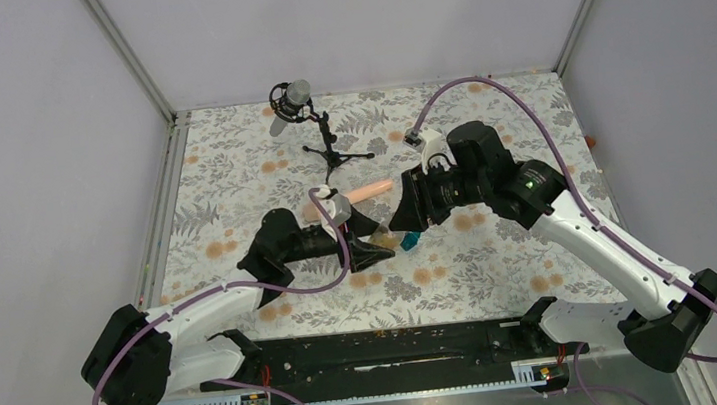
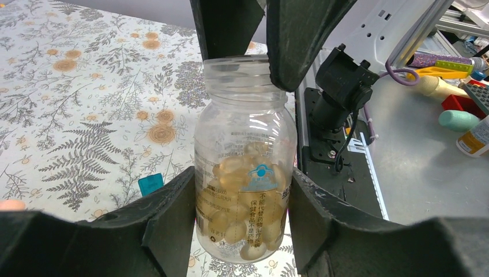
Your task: Sort the pills into containers
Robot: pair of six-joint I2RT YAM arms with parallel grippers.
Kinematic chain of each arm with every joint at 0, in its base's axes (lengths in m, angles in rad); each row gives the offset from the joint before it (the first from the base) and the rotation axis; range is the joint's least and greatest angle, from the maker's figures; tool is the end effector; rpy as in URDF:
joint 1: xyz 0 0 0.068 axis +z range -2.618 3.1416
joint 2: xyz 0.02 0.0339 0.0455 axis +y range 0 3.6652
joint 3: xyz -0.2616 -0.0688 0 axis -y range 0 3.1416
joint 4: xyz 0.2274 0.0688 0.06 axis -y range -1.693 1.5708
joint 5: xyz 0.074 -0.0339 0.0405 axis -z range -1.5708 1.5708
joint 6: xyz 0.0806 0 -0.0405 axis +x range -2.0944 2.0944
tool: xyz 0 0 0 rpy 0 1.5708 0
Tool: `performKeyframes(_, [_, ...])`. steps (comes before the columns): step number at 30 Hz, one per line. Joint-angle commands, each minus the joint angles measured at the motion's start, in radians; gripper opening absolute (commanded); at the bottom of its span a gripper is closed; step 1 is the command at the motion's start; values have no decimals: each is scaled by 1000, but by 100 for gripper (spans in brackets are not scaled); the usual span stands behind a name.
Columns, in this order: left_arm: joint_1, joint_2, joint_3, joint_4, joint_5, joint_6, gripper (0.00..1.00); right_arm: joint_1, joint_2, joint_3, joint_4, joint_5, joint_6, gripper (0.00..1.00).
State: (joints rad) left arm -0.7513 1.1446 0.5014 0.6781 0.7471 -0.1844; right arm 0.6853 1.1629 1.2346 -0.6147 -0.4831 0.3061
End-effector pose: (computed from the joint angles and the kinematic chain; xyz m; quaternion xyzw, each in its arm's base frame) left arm 0.1547 -0.2194 0.2680 0.4329 0.5475 -0.5283 0.4834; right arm 0.1801 0.1956 0.3547 -0.2748 0.8082 0.4103 0.3208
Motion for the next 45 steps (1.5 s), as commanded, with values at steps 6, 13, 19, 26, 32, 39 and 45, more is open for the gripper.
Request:
performKeyframes(6, [-4,-10,168,-72,-92,9,0,38,25,-25,5,46,-105,21])
performKeyframes(13, [-5,-11,218,-122,-46,-3,0,38,14,-54,48,29,-142,23])
performKeyframes(19, [-4,-34,174,-99,-39,92,0,38,50,-43,37,43,-75,23])
performKeyframes(26, [-8,-41,144,-134,-74,304,0,63,121,-16,21,250,156,30])
performKeyframes(32, [-13,-14,130,-110,-156,341,0,92,158,-44,94,439,368,31])
performKeyframes(39, [-16,-10,56,-46,-213,345,0,92,188,-22,90,475,435,49])
performKeyframes(45, [-16,-3,39,-107,-224,311,0,90,112,11,89,438,316,86])
